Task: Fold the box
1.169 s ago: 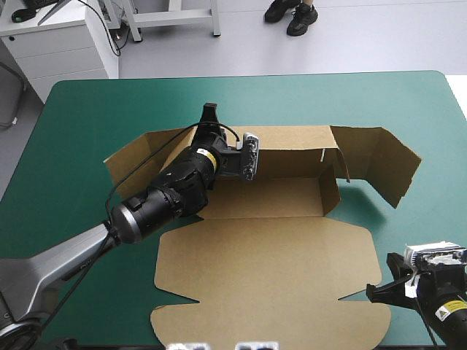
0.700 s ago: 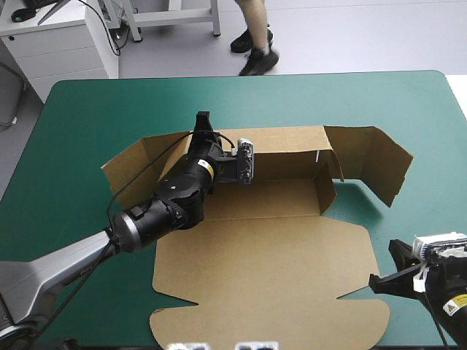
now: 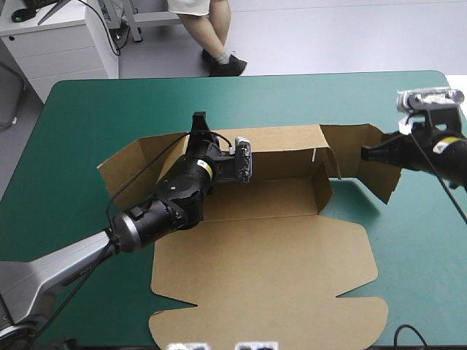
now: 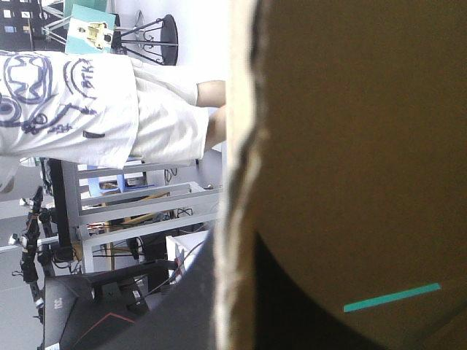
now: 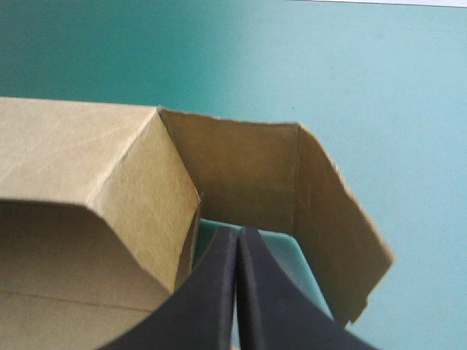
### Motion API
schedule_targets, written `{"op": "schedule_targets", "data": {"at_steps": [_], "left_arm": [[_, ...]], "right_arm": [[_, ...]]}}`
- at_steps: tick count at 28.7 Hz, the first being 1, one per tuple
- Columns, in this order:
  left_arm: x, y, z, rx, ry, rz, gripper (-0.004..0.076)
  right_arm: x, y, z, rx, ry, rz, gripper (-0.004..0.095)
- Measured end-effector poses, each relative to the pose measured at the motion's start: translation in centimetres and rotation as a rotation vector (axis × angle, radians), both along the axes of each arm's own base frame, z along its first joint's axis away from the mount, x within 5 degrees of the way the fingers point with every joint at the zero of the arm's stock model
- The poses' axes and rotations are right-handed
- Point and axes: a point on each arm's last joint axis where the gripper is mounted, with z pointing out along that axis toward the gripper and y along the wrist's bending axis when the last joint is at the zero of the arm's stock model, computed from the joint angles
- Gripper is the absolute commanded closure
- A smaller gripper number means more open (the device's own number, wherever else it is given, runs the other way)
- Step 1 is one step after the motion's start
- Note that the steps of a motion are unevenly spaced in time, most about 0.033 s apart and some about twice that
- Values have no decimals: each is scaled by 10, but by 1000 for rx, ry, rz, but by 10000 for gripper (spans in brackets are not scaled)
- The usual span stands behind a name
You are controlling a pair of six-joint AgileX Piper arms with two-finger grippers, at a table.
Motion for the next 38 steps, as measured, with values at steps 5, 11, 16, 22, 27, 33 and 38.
{"op": "schedule_targets", "data": {"at_steps": [5, 11, 16, 22, 27, 33, 38], "left_arm": [[0, -1, 0, -5, 0, -10, 731], [-1, -4, 1, -18, -4, -47, 731], [-1, -6, 1, -20, -11, -70, 731], [-1, -6, 1, -19, -12, -70, 731], [-1, -6, 1, -19, -12, -70, 731], [3, -2, 1, -24, -10, -53, 731], [8, 5, 1, -49, -3, -17, 731]], "right_arm": [[60, 2, 21, -17, 52, 28, 926], [107, 4, 7, -24, 166, 52, 927], [139, 5, -14, -18, 245, 54, 926], [166, 6, -46, -7, 343, 47, 926], [176, 7, -65, 2, 410, 53, 926], [173, 8, -71, 6, 478, 71, 926], [172, 9, -72, 14, 496, 82, 926]]}}
